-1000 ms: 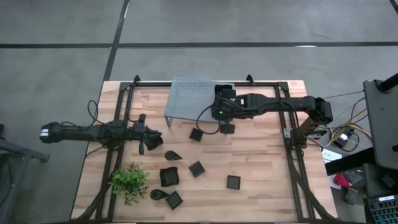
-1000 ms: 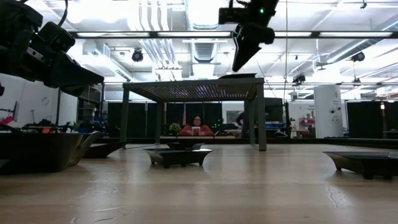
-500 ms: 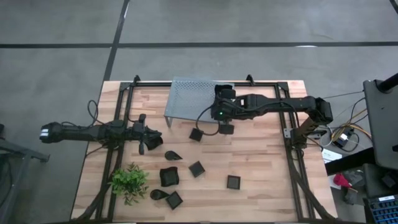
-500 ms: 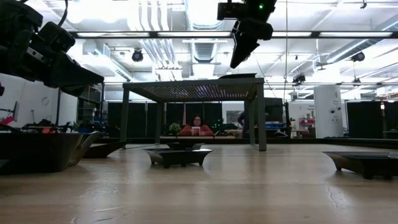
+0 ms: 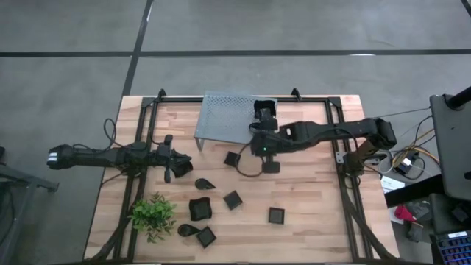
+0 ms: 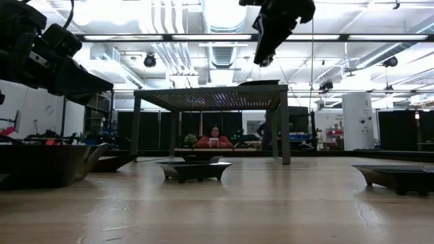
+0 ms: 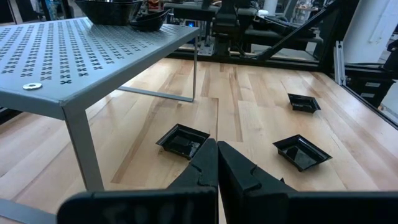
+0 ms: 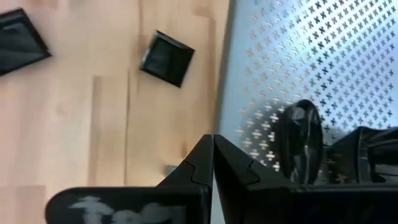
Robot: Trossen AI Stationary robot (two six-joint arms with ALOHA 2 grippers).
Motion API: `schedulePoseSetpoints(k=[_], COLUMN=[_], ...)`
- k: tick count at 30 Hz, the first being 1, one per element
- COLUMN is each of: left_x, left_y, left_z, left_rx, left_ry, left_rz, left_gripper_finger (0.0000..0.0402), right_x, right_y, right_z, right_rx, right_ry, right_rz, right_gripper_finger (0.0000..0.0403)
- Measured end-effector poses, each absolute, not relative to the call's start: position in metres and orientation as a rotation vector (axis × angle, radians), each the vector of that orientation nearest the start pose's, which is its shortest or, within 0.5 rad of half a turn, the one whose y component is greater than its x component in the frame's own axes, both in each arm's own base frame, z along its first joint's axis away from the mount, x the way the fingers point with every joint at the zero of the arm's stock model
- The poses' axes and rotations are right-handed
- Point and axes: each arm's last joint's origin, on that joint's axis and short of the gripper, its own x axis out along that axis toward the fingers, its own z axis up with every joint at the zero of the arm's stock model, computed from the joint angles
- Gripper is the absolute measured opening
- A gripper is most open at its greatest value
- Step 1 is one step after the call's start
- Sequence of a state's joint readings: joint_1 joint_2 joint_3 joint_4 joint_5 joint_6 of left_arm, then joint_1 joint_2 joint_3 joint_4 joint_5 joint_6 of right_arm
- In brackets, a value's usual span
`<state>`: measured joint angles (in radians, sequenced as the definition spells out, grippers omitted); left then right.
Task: Pick & Place Mini shaped plates
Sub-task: Put the black square plate on the shelf
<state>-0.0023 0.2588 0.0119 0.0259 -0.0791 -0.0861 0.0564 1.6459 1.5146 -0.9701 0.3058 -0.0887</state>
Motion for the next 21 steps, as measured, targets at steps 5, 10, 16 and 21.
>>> schedulePoseSetpoints(k=[5,10,16,21], left_x=[0.111,0.111,0.111,0.111], left_y=[0.002,0.002,0.002,0.002], left_z=[0.148,0.148,0.148,0.148], left_rx=[-0.077,-0.077,-0.077,-0.077], left_ry=[0.217,0.218,0.217,0.217], left_rz=[0.086,0.086,0.086,0.086], left_gripper_finger=[0.0,0.0,0.0,0.0], right_x=[0.328,0.314,0.294,0.278], right_y=[0.044,0.081,0.134,0.166], right_z=[0.308,0.301,0.284,0.261], right_rx=[-0.266,-0.235,-0.182,-0.181], right_ry=[1.109,1.159,1.185,1.168], right_rz=[-0.127,-0.07,0.071,0.128], right_gripper_finger=[0.0008,0.0008,0.0008,0.0012])
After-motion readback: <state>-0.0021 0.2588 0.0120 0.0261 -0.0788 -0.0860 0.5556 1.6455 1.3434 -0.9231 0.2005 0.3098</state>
